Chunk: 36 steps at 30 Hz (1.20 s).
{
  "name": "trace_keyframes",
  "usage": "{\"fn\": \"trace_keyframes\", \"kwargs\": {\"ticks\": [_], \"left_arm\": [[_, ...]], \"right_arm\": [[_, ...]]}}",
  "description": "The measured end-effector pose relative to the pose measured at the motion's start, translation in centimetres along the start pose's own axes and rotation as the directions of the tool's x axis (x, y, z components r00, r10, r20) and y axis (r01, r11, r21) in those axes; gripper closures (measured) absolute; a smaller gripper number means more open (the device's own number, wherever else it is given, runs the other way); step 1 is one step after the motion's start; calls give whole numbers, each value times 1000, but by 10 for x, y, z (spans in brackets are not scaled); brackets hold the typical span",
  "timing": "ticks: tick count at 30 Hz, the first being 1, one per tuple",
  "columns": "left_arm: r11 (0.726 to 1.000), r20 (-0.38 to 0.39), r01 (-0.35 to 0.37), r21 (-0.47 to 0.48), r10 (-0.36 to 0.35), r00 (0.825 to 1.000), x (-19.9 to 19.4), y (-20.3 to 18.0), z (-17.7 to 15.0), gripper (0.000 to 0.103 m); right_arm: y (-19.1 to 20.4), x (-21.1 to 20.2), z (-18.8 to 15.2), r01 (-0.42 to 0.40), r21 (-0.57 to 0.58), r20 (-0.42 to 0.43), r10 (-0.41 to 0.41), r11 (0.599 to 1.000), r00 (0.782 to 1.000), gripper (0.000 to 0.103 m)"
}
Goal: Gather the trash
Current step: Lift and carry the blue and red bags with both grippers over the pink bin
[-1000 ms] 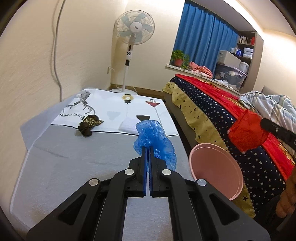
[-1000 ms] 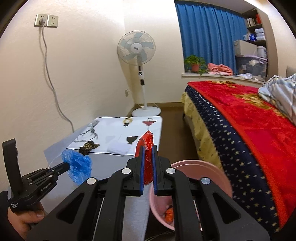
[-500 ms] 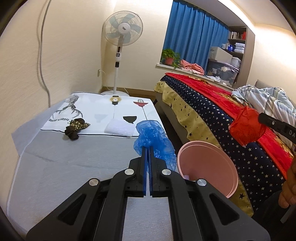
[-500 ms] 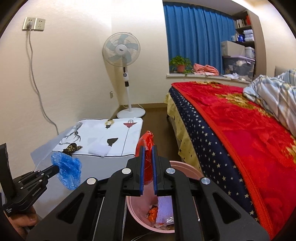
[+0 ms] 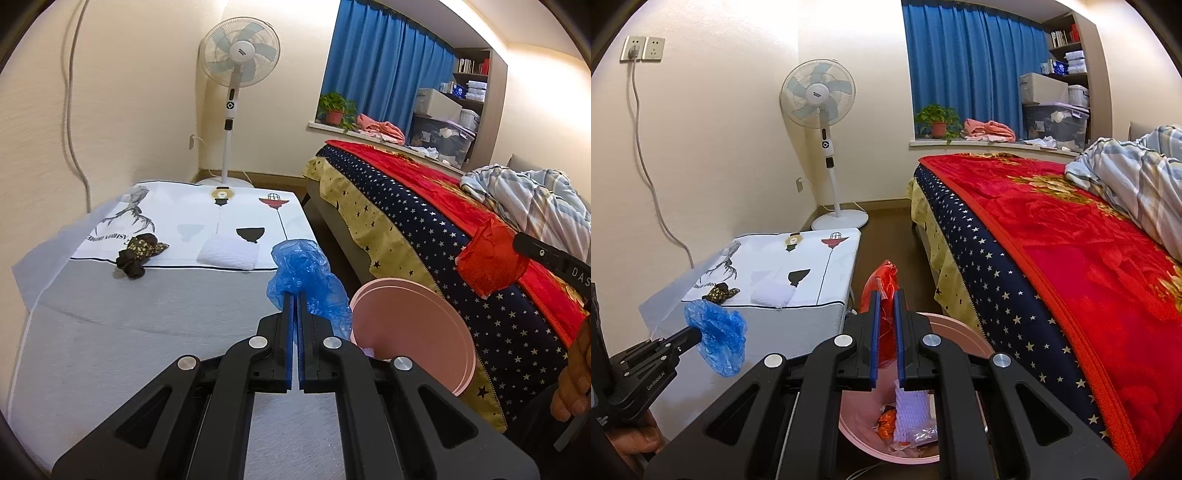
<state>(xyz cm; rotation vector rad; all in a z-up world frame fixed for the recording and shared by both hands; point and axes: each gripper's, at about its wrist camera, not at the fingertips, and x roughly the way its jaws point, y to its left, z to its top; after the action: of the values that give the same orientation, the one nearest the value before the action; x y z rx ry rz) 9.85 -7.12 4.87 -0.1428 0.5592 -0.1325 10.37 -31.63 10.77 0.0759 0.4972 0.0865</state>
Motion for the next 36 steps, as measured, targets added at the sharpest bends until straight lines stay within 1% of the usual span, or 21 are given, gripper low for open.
{"fn": "trace_keyframes", "kwargs": {"ticks": [21, 30, 36], "left_arm": [[1000, -12, 9, 13, -9, 1000, 8, -12, -5, 102], [999, -25, 46, 11, -45, 999, 23, -26, -5, 102], [997, -39, 79, 15, -78, 996, 38, -46, -5, 102]], "right_arm": [[-12, 1, 0, 19, 29, -4, -19, 999, 1000, 95], [-27, 7, -3, 65, 32, -21, -64, 997, 998, 95], [-38, 13, -6, 97, 37, -37, -96, 995, 995, 95]]}}
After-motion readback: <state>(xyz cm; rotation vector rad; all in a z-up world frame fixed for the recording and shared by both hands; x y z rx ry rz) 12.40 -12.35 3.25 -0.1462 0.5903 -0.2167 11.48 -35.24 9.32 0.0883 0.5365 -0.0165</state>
